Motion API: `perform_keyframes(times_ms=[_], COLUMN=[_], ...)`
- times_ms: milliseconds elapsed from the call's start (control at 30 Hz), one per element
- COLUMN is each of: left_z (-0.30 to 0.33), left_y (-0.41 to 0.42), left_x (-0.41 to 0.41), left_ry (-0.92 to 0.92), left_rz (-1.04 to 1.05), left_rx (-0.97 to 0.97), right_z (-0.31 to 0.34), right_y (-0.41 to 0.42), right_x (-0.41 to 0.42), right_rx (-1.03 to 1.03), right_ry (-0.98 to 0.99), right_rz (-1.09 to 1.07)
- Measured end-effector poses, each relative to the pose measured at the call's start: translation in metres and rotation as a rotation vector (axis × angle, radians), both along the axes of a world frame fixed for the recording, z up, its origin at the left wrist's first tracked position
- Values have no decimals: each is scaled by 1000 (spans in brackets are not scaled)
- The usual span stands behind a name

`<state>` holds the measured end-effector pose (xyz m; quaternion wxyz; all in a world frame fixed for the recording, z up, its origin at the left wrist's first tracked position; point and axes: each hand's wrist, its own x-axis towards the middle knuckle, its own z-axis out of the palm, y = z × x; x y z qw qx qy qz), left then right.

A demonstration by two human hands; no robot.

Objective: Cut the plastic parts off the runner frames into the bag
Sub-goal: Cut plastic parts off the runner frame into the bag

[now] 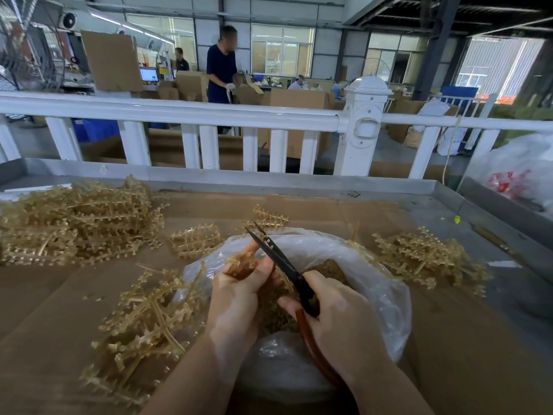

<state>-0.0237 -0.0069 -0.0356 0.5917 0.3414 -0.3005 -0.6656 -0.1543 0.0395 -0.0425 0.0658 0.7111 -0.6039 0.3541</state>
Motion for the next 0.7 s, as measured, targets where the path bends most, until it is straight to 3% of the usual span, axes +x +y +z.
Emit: perform_keyframes(times_ms=[267, 700], left_z=[3, 4], left_y=[0, -6], left_x=[3, 7], left_ry=[19, 22], left_rz=[-39, 73], left_rx=[85, 111], right_z=[-2, 0], right_y=[-1, 0], right_x=[-1, -1], right_rx=[53, 47], right_ry=[-5, 23], right_rz=[29, 10])
